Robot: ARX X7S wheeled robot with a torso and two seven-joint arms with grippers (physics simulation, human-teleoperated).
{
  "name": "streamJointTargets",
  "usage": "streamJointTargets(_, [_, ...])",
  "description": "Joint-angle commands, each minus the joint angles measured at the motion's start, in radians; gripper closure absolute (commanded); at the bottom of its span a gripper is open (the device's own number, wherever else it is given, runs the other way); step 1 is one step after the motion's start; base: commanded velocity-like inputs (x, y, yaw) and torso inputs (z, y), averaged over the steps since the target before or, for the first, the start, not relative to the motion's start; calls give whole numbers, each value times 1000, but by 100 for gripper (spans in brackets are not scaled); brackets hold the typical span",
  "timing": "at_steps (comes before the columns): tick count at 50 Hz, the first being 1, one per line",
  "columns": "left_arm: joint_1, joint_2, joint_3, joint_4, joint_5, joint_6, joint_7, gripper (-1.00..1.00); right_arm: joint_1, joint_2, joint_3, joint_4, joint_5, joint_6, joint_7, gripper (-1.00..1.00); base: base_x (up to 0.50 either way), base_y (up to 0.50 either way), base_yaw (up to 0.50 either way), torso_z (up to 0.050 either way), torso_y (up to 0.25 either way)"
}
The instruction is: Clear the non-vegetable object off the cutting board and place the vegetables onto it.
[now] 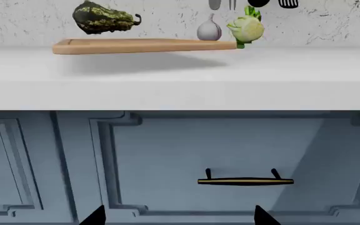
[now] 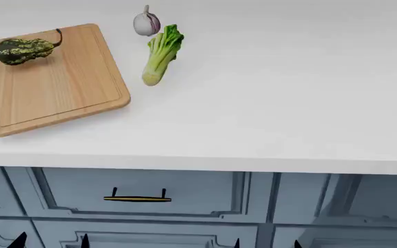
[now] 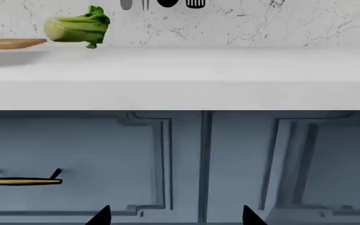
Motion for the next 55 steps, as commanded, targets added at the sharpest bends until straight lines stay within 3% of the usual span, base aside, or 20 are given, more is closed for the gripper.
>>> streamJointTargets(1, [-4,-10,9,-8,-10,4,0,-100,3,90,-108,-6,90,-1,109,-100,0,0,0,0,0])
streamJointTargets(18, [9,-55,44,28,-90,-4,-61,-100,5,105,-126,-3,105,-8,141,-100,0,0,0,0,0])
streamJointTargets(22, [17,-66,33,87,-136,-67,-64,-100,-3,109,-134,-37,81,19,172,-100,0,0,0,0,0])
streamJointTargets(34, [76,-154,-16,484,-256,-365,-94,-100,33,165,-152,-392,62,415,200,-100,0,0,0,0,0])
streamJointTargets(42, [32,-209,-52,677,-295,-594,-153,-100,110,204,-154,-585,62,693,196,-100,0,0,0,0,0])
streamJointTargets(49, [-97,-260,-77,805,-363,-813,-184,-100,227,250,-179,-741,58,949,179,-100,0,0,0,0,0])
streamJointTargets(50, [-247,-295,-227,955,-513,-963,-218,-100,377,254,-115,-839,133,1099,98,-100,0,0,0,0,0])
streamJointTargets(51, [-397,-293,-288,980,-581,-1113,-221,-100,527,254,-118,-847,136,1249,96,-100,0,0,0,0,0])
streamJointTargets(53, [-493,-302,-278,966,-586,-1354,-225,-100,561,257,-120,-839,139,1320,91,-100,0,0,0,0,0])
streamJointTargets(54, [-643,-309,-259,893,-617,-1431,-212,-100,711,280,-157,-787,153,1402,62,-100,0,0,0,0,0])
streamJointTargets(55, [-679,-310,-262,890,-622,-1444,-213,-100,727,279,-158,-778,156,1408,59,-100,0,0,0,0,0])
